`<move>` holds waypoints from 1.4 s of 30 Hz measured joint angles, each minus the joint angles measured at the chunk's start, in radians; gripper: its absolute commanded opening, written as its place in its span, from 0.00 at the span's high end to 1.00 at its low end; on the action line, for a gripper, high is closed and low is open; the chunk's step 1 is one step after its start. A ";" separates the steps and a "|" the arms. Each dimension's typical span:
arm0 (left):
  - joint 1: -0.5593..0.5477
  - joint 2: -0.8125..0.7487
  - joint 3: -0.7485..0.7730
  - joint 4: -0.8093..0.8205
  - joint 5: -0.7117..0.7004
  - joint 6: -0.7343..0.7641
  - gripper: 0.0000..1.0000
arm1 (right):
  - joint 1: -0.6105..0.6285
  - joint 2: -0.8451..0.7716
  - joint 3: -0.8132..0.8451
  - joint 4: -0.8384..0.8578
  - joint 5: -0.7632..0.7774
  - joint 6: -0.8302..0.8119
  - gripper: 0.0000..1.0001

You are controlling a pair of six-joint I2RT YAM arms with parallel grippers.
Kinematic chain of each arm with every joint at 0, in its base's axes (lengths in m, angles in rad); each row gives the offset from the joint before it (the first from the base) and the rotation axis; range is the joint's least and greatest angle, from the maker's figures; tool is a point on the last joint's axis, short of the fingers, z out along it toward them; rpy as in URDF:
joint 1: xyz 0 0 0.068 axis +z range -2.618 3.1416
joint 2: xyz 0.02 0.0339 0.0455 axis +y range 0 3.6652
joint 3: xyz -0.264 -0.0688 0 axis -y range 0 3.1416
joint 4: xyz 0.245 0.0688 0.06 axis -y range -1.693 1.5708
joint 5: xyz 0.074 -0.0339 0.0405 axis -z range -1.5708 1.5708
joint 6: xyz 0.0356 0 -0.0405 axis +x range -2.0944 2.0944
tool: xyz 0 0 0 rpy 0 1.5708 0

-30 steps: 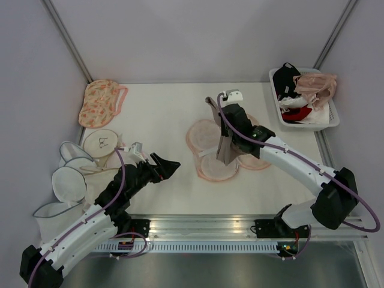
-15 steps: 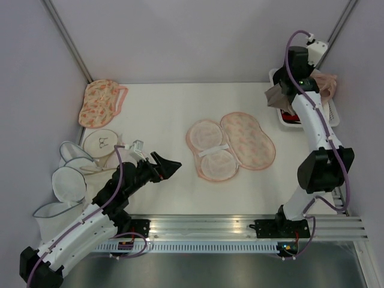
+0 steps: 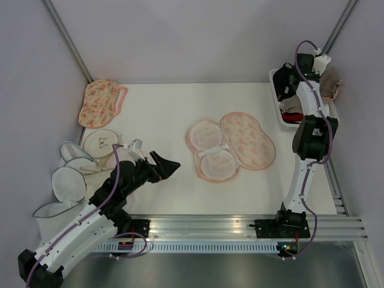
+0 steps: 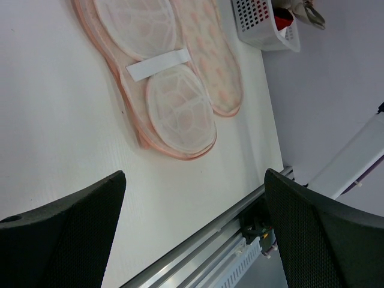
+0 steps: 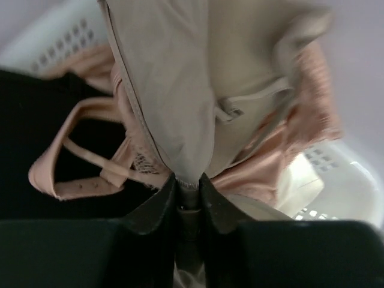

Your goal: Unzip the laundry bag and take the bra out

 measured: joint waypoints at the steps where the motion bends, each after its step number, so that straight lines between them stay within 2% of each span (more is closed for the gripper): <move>1: 0.000 0.000 0.000 -0.003 0.000 0.000 0.00 | 0.002 0.014 0.000 -0.009 -0.014 0.003 0.57; 3: 0.000 0.000 0.000 -0.008 -0.001 0.000 0.00 | 0.004 0.031 -0.005 -0.026 -0.044 0.012 0.34; 6: 0.000 0.000 0.000 -0.010 -0.001 0.000 0.00 | 0.013 0.008 -0.031 -0.006 -0.072 0.009 0.22; 12: 0.000 -0.003 0.000 -0.010 -0.002 0.000 0.00 | 0.039 -0.164 -0.093 0.029 -0.091 -0.013 0.09; 20: 0.000 -0.043 -0.002 -0.010 -0.002 -0.003 0.00 | 0.141 -0.484 -0.117 0.074 -0.142 -0.061 0.08; 23: 0.000 -0.071 -0.005 -0.010 -0.002 -0.006 0.00 | 0.229 -0.673 -0.362 0.118 -0.229 -0.050 0.07; 27: 0.000 -0.100 -0.009 -0.010 -0.002 -0.007 0.00 | 0.330 -0.903 -0.798 0.166 -0.335 0.017 0.07; 32: 0.000 -0.161 -0.039 -0.016 0.002 -0.016 0.00 | 0.338 -1.130 -1.323 0.175 -0.341 0.129 0.06; 35: 0.000 -0.201 -0.066 -0.022 0.003 -0.025 0.00 | 0.337 -1.304 -1.503 0.148 -0.334 0.204 0.07; 38: 0.000 -0.220 -0.082 -0.027 0.003 -0.033 0.00 | 0.335 -1.477 -1.614 0.176 -0.370 0.295 0.09; 42: 0.000 -0.233 -0.093 -0.035 0.006 -0.043 0.00 | 0.332 -1.568 -1.746 0.266 -0.460 0.417 0.11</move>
